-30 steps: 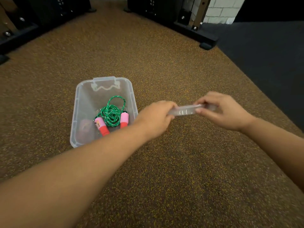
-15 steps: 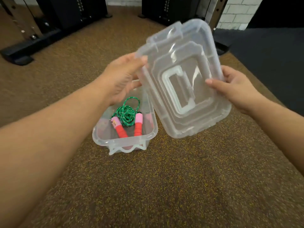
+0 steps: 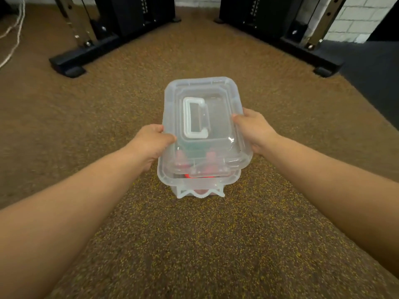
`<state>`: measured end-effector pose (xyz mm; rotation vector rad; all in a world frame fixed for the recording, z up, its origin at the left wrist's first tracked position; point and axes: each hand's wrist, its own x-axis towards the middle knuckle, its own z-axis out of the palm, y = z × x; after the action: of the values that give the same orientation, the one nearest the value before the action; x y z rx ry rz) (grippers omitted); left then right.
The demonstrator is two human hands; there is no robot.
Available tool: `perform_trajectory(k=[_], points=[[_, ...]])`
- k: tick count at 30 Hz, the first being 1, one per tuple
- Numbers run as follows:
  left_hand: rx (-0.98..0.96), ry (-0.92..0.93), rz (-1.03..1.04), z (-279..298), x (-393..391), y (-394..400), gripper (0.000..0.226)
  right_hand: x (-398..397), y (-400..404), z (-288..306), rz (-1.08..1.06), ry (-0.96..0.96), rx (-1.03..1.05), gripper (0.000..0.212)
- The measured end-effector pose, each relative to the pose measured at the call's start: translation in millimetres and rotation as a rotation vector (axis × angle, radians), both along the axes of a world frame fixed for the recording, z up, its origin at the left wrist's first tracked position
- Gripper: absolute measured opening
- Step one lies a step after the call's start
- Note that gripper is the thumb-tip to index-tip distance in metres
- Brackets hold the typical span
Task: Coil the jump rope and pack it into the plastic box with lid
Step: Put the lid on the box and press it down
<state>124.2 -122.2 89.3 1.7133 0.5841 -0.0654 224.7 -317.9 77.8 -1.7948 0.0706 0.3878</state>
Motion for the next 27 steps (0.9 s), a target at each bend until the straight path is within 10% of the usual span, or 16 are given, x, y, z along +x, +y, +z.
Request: perform_trajectory(k=[19,27], points=[[-0.011,0.142,0.058,-24,-3,22,0.008,-14,5,-39,0.024,0.078,-0.026,0.026],[-0.103,0.340,-0.049,-11,-6,33,0.045,-11,-9,-40,0.063,0.040,-0.116,0.017]])
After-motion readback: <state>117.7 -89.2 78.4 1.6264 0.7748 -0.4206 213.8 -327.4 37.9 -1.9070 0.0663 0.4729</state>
